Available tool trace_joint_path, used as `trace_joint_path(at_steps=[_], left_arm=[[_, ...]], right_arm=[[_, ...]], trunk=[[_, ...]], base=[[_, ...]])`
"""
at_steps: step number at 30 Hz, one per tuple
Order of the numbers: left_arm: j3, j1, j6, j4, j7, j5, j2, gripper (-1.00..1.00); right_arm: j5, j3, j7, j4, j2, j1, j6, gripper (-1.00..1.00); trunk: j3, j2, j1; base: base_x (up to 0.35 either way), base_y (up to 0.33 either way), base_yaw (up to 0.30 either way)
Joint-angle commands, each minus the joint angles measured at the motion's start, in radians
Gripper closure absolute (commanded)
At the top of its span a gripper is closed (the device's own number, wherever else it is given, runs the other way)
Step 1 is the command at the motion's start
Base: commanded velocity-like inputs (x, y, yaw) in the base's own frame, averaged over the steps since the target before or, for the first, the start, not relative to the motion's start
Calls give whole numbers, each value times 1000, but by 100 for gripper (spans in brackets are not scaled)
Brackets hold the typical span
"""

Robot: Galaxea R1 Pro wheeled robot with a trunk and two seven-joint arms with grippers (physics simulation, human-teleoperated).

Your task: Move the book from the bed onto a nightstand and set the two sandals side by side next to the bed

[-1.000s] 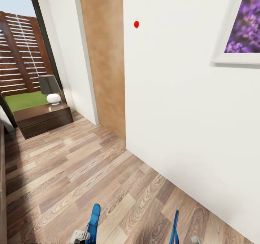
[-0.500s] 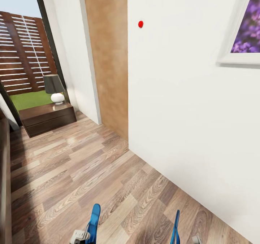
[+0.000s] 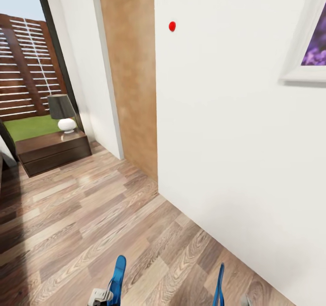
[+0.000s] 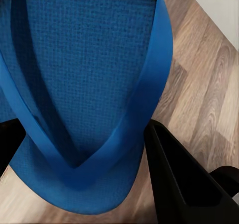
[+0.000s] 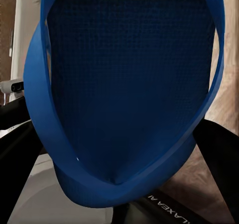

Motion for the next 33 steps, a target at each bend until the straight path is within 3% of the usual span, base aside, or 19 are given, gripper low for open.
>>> trace_joint_path(at_steps=[1,10,33], left_arm=[[8,-1,-3,0,-6,-12,-1,100],[8,-1,-3,0,-6,-12,-1,100],[8,-1,-3,0,-6,-12,-1,100]], right_arm=[[2,-7,3,0,0,0,10,100],[2,-7,3,0,0,0,10,100],[2,-7,3,0,0,0,10,100]], trunk=[[-1,0,0],[-1,0,0],[-1,0,0]], base=[[315,-124,0],[257,-105,110],[5,-3,290]])
